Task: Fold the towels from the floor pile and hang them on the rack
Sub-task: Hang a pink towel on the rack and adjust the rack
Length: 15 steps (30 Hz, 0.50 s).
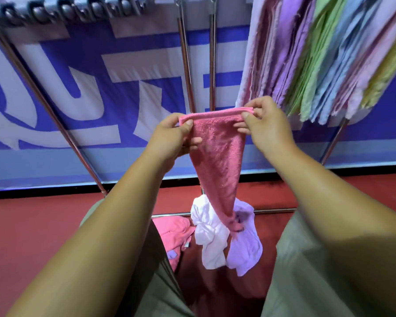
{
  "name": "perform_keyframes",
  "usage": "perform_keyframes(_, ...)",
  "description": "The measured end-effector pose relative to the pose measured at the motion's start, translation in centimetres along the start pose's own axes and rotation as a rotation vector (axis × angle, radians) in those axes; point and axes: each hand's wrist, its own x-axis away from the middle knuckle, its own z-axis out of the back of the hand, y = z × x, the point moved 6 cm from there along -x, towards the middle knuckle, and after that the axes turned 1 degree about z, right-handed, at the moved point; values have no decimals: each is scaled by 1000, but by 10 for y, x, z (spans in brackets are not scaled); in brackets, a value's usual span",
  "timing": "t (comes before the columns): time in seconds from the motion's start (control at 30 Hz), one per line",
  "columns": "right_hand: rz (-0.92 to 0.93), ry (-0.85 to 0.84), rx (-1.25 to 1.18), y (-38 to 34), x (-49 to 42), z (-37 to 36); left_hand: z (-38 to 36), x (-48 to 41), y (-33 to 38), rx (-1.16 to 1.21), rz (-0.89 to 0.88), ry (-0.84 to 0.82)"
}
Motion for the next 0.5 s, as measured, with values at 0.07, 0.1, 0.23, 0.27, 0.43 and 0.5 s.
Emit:
perform_keyframes(0.07,36,49,-7,-26,-9,9,-5,2,32,46,-76,2)
perform_keyframes(0.1,54,75,0,-41,-14,14,-7,4,50,50,-119,4)
perform_keyframes(0.23,109,186,60,-98,-35,37,-13,14,125,5,-285,9)
perform_keyframes(0.27,134,216,78,-116,-40,43,-14,17,145,-5,-324,13)
perform_keyframes(0.43,260,316,211,-203,-56,71,-20,35,235,17,-439,48)
perform_keyframes(0.5,273,322,209,-229,-62,76,-21,41,262,8,-469,72)
